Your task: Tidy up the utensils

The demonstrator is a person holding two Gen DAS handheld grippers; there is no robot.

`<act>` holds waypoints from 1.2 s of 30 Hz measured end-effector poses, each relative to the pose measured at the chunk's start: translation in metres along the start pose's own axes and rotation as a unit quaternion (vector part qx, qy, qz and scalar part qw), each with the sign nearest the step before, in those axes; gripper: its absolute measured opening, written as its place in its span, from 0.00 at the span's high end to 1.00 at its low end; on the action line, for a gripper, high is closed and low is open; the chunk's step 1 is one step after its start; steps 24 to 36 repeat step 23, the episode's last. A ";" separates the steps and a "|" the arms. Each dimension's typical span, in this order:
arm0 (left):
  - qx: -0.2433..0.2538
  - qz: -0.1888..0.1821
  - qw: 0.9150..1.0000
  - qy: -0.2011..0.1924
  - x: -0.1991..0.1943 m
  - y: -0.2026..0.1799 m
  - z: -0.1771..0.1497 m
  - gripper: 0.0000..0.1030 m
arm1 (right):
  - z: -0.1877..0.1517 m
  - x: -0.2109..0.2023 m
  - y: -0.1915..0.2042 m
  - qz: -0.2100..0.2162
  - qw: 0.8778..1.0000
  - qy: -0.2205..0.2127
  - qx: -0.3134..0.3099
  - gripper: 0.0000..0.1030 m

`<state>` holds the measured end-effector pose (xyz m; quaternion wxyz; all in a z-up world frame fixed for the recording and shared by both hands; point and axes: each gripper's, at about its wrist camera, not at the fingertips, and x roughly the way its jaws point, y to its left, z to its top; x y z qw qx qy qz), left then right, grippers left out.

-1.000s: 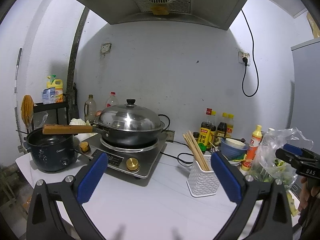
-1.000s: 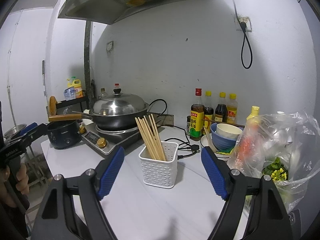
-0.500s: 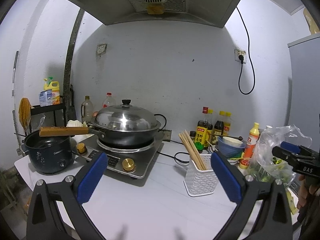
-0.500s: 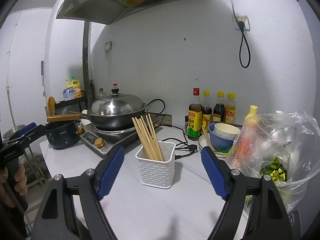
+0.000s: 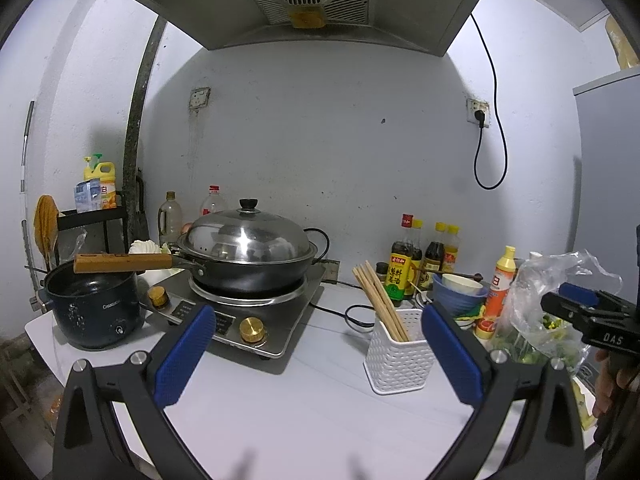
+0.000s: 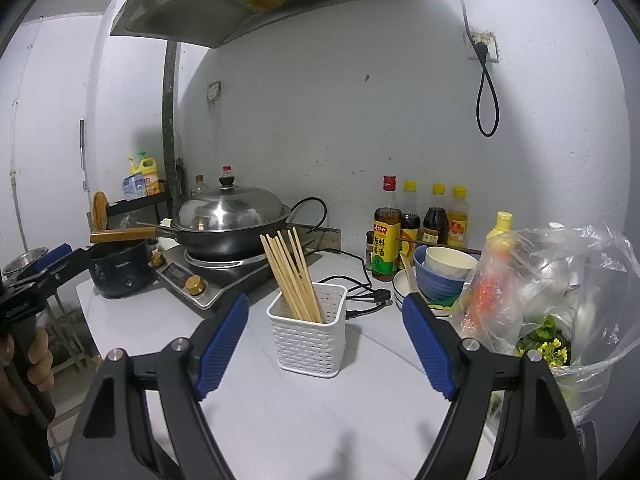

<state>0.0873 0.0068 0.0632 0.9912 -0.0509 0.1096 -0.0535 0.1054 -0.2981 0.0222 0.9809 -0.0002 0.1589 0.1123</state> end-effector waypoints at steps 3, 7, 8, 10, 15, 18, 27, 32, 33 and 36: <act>-0.001 0.003 1.000 0.001 -0.001 0.000 0.000 0.00 | 0.001 0.002 0.000 0.002 1.000 0.001 -0.001 0.24; -0.001 0.003 1.000 0.001 0.000 -0.001 0.002 0.00 | 0.002 0.003 -0.001 0.006 1.000 -0.001 0.000 0.24; -0.001 0.002 1.000 0.001 0.000 0.000 0.002 0.00 | 0.001 0.003 -0.001 0.006 1.000 -0.001 0.000 0.24; -0.002 0.002 1.000 0.001 0.000 0.000 0.002 0.00 | 0.001 0.004 -0.002 0.006 1.000 0.001 0.000 0.24; -0.003 0.000 1.000 0.002 0.001 0.000 0.002 0.00 | 0.000 0.005 -0.003 0.004 1.000 0.006 0.002 0.24; -0.003 0.000 1.000 0.003 0.003 0.000 0.002 0.00 | 0.000 0.006 -0.004 0.005 1.000 0.006 0.003 0.24; 0.002 -0.005 1.000 -0.001 0.006 0.000 0.001 0.00 | 0.000 0.008 -0.005 0.006 1.000 0.007 0.003 0.24; 0.002 -0.005 1.000 -0.001 0.006 0.000 0.001 0.00 | 0.000 0.008 -0.005 0.006 1.000 0.007 0.003 0.24; 0.002 -0.005 1.000 -0.001 0.006 0.000 0.001 0.00 | 0.000 0.008 -0.005 0.006 1.000 0.007 0.003 0.24; 0.002 -0.005 1.000 -0.001 0.006 0.000 0.001 0.00 | 0.000 0.008 -0.005 0.006 1.000 0.007 0.003 0.24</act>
